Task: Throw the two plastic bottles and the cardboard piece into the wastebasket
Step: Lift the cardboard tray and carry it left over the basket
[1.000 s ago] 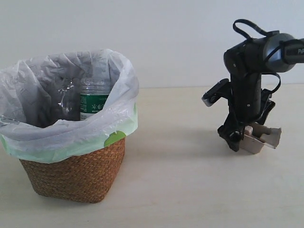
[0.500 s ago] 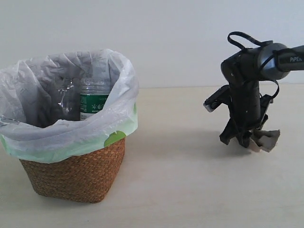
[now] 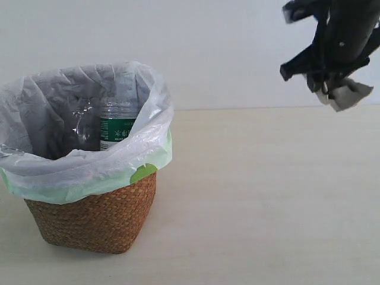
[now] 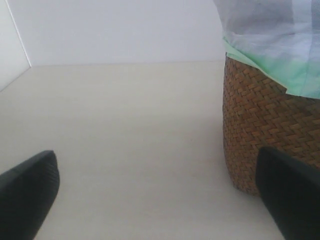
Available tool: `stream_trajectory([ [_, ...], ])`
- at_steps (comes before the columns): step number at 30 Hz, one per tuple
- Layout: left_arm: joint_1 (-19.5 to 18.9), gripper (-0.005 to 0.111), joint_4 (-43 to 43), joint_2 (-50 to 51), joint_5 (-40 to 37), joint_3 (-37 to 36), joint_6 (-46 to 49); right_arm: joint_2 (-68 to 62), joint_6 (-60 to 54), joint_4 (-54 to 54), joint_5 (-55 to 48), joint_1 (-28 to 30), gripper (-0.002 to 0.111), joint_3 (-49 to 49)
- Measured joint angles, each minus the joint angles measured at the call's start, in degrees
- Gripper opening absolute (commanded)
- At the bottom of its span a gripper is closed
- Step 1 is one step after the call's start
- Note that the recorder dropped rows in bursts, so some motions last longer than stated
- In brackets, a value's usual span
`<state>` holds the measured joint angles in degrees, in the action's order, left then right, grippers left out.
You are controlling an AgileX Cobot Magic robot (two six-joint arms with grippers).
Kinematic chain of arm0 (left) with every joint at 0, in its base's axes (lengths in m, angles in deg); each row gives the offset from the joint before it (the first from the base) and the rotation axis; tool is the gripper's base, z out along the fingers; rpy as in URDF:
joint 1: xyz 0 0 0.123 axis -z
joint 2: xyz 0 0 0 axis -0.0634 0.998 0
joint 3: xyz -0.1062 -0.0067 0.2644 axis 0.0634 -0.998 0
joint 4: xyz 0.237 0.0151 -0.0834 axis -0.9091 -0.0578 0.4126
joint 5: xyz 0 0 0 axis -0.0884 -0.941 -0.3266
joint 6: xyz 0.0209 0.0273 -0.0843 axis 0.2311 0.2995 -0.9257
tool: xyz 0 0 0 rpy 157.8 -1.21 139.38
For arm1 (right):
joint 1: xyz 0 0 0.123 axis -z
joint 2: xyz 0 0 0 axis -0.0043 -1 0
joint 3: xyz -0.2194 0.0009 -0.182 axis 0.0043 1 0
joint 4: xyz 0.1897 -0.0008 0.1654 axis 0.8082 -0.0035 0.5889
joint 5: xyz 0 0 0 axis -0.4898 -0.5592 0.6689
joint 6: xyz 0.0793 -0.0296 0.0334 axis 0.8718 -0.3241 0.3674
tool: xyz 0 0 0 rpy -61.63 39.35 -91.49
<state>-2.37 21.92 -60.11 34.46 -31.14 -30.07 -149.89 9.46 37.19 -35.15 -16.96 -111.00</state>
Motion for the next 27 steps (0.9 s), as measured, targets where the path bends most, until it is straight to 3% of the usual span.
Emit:
stream_trajectory([
  [5,0.0,0.108,0.0,0.0,0.0,0.0,0.0,3.83,10.09,6.39,-2.41,0.0,0.0,0.0],
  [7,0.0,0.108,0.0,0.0,0.0,0.0,0.0,2.99,9.52,18.66,-3.72,0.0,0.0,0.0],
  [11,0.0,0.108,0.0,0.0,0.0,0.0,0.0,1.43,-9.22,64.42,-0.23,-3.64,0.0,0.0],
  [13,0.0,0.108,0.0,0.0,0.0,0.0,0.0,1.43,-15.34,76.37,2.66,-6.57,0.0,0.0],
  [15,0.0,0.108,0.0,0.0,0.0,0.0,0.0,1.43,-18.87,81.24,6.01,-9.84,0.0,-0.72],
  [20,0.0,0.108,0.0,0.0,0.0,0.0,0.0,1.43,-20.23,76.83,8.43,-10.65,0.0,-1.79],
  [27,0.0,0.108,0.0,0.0,0.0,0.0,0.0,2.18,-0.67,36.78,4.0,-9.88,0.0,-1.79],
])
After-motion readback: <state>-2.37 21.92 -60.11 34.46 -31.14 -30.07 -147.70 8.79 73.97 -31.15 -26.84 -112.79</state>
